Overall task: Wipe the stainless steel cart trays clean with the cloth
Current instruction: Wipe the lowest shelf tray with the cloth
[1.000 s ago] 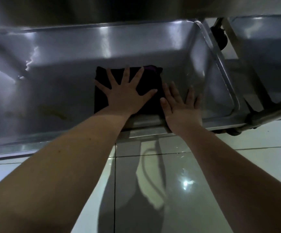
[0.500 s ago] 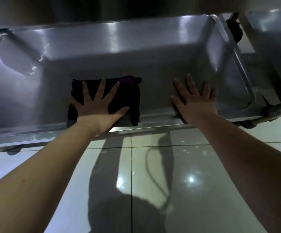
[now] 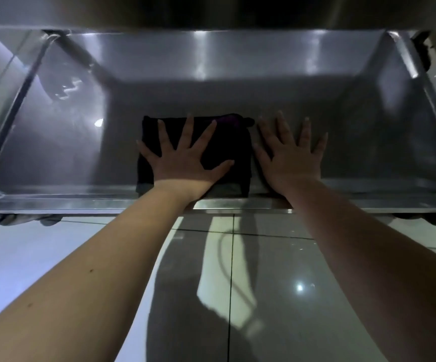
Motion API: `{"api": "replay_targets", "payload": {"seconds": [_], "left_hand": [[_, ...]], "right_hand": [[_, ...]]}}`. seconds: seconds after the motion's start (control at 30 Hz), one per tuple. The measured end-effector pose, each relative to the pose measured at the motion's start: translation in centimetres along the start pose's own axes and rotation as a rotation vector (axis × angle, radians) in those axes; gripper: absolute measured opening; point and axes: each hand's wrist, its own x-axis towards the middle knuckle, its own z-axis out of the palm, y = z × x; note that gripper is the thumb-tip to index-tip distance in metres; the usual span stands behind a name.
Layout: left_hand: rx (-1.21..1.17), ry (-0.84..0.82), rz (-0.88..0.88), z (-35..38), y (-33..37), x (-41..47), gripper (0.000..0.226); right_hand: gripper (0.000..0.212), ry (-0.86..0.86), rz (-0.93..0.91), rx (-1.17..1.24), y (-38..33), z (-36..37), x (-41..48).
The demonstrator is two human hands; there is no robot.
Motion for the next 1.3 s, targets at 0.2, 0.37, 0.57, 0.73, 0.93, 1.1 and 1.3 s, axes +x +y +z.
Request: {"api": "replay_targets", "payload": {"seconds": [0.2, 0.37, 0.57, 0.73, 0.93, 1.1, 1.3], "left_hand": [[0.012, -0.019, 0.017, -1.7, -1.1, 7.8, 0.084], [0.011, -0.056, 0.049, -2.2, -0.5, 8.5, 0.082], [0.024, -0.080, 0.088, -0.8, -4.3, -2.1, 0.082], [0.033, -0.091, 0.006, -0.7, -4.2, -1.3, 0.081], [-0.004, -0.031, -0.001, -1.5, -2.1, 7.0, 0.084], [-0.001, -0.031, 0.054, -2.0, -2.9, 5.0, 0.082], [0.030, -0.035, 0.006, -1.6, -9.9, -1.5, 0.081]], "right_hand": [[0.072, -0.024, -0.031, -0.092, -0.1, 0.0, 0.0], [0.069, -0.025, -0.018, -0.081, -0.1, -0.2, 0.3], [0.071, -0.038, -0.027, -0.057, -0.1, -0.7, -0.1], [0.075, -0.014, -0.021, -0.081, -0.5, -0.2, -0.4], [0.074, -0.022, -0.015, -0.092, -0.5, -0.4, -0.1], [0.071, -0.044, -0.004, -0.069, -0.4, -0.6, 0.0], [0.073, -0.053, -0.003, -0.060, -0.7, -0.7, 0.1]]}}
